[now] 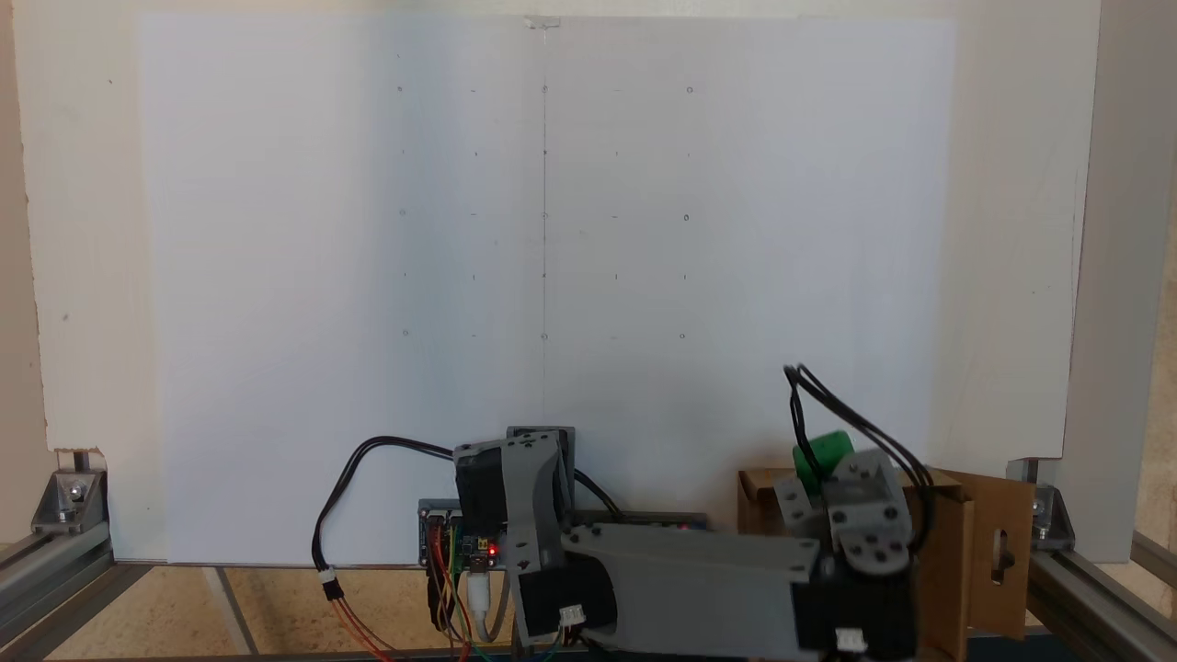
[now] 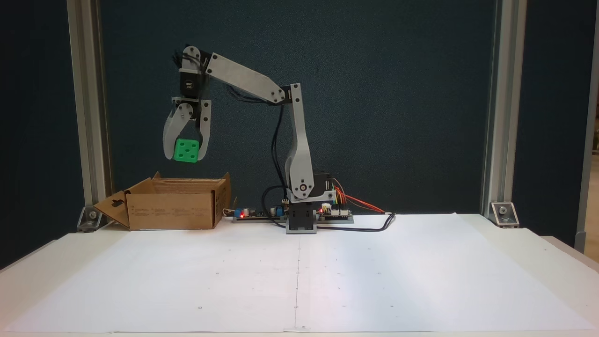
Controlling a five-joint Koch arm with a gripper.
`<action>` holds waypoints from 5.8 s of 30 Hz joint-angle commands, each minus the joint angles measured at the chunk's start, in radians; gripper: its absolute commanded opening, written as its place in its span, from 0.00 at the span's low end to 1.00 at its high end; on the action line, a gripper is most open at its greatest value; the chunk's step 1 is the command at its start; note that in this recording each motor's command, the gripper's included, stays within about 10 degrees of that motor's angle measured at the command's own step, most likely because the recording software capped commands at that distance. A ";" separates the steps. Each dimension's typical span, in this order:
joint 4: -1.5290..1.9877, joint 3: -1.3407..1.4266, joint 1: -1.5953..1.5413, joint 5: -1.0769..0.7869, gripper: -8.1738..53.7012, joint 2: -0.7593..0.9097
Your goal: Grasp a green dice and put it in the bin.
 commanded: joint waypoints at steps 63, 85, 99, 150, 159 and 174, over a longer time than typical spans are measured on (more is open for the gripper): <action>-0.726 0.314 -0.640 0.393 0.84 0.380; -1.281 1.069 -1.502 0.334 0.85 0.753; -1.880 1.477 -1.502 0.330 0.84 0.876; -2.721 2.034 -1.430 0.333 0.84 0.913; -2.755 2.043 -1.430 0.330 0.85 0.913; -2.818 2.097 -1.430 0.330 0.85 0.911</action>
